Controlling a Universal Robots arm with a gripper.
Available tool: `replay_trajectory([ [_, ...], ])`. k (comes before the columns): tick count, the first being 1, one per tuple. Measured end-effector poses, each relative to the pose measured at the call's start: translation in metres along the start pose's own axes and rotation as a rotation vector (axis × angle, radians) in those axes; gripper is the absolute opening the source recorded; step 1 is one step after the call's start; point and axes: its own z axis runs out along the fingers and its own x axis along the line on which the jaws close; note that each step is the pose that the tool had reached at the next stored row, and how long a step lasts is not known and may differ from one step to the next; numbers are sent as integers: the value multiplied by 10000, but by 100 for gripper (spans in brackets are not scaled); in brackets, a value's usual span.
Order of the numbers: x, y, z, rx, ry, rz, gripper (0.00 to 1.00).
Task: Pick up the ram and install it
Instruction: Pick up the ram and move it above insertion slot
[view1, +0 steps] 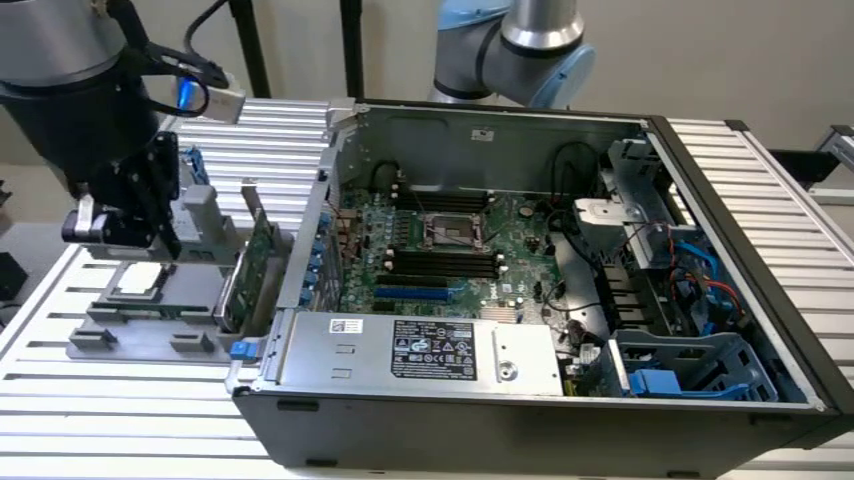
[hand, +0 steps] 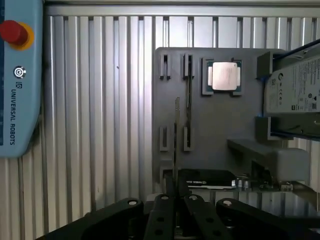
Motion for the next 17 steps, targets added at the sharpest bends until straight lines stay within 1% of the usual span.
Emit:
replay_trajectory([
  [12,-8,-538,-359,-2,-194,-2,0],
  [14,-9,-628,-399,-1,-224,-4,0],
  [17,-11,-765,-431,-4,-251,-4,0],
])
